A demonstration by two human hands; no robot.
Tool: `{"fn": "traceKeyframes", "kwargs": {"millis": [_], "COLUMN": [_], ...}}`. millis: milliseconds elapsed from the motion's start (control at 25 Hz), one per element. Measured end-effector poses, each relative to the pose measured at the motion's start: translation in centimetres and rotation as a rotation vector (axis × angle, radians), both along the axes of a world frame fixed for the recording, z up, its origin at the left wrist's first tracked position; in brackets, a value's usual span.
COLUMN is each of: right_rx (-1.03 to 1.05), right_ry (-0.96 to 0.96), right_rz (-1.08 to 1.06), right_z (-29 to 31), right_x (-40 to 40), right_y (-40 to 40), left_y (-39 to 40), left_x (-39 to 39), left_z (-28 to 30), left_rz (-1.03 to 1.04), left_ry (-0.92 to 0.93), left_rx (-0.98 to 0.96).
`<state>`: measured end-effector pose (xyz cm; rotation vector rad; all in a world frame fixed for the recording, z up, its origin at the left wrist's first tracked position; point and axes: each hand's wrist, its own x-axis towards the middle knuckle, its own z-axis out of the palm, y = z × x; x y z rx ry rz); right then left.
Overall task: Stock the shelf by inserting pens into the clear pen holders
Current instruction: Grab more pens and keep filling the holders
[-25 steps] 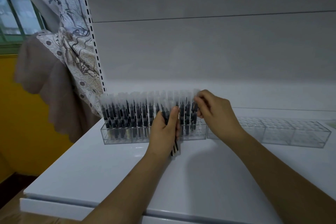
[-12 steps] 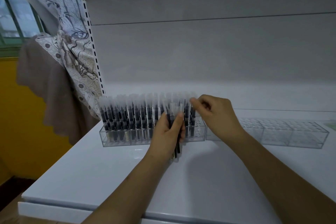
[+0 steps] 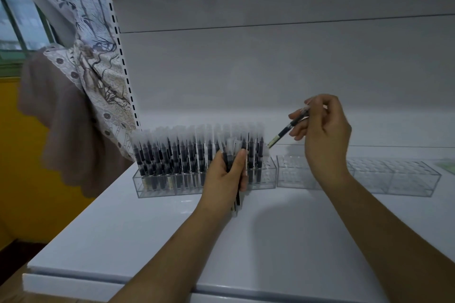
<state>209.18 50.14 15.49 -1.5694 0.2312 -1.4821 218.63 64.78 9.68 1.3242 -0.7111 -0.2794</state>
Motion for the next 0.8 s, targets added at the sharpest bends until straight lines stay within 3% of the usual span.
{"fn": "traceKeyframes", "kwargs": {"millis": [200, 480, 680, 800], "right_rx": [-0.240, -0.263, -0.410, -0.416], "right_ry": [0.258, 0.311, 0.562, 0.584], "right_rz": [-0.064, -0.078, -0.126, -0.147], "right_z": [-1.6, -1.8, -2.9, -2.8], "right_x": [1.3, 1.8, 3.4, 3.8], "right_y": [0.3, -0.3, -1.3, -2.0], "left_y": [-0.2, -0.4, -0.4, -0.3], "left_x": [0.0, 0.1, -0.3, -0.4], "left_z": [-0.1, -0.1, 0.0, 0.1], "left_rz": [0.021, -0.007, -0.036, -0.046], "left_ry": [0.018, -0.028, -0.041, -0.004], "left_rx": [0.040, 0.024, 0.040, 0.039]}}
